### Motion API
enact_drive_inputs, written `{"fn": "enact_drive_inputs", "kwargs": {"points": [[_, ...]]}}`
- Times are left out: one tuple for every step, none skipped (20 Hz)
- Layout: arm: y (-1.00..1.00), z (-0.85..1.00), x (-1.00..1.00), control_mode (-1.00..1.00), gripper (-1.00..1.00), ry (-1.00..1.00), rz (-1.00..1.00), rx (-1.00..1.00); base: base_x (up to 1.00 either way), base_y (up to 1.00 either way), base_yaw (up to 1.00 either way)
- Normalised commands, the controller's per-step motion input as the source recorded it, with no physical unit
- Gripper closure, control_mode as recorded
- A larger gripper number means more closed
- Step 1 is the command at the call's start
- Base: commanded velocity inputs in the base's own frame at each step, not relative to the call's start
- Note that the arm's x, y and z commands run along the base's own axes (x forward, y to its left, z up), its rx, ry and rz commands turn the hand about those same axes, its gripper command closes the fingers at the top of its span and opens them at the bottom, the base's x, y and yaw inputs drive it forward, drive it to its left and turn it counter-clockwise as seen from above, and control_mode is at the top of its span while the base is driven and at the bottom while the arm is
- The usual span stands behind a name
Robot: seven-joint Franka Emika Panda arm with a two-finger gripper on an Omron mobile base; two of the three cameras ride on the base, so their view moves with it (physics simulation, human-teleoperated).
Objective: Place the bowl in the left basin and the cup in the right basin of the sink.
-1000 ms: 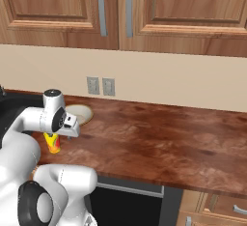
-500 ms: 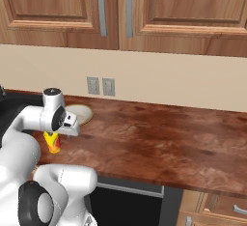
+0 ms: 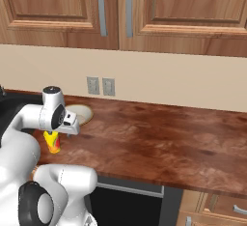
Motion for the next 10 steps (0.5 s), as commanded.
{"fn": "enact_drive_inputs", "kwargs": {"points": [[0.0,0.01,0.0,-1.0,-1.0,0.0,0.0,0.0,0.0,0.0,0.0],[0.0,0.0,0.0,-1.0,-1.0,0.0,0.0,0.0,0.0,0.0,0.0],[0.0,0.0,0.0,-1.0,-1.0,0.0,0.0,0.0,0.0,0.0,0.0],[0.0,0.0,0.02,-1.0,-1.0,0.0,0.0,0.0,0.0,0.0,0.0],[0.0,0.0,0.02,-1.0,-1.0,0.0,0.0,0.0,0.0,0.0,0.0],[0.0,-0.02,0.03,-1.0,-1.0,0.0,0.0,0.0,0.0,0.0,0.0],[0.0,-0.06,0.06,-1.0,-1.0,0.0,0.0,0.0,0.0,0.0,0.0],[0.0,-0.06,0.11,-1.0,-1.0,0.0,0.0,0.0,0.0,0.0,0.0],[0.0,-0.02,0.14,-1.0,-1.0,0.0,0.0,0.0,0.0,0.0,0.0],[0.0,-0.01,0.13,-1.0,-1.0,0.0,0.0,0.0,0.0,0.0,0.0]]}}
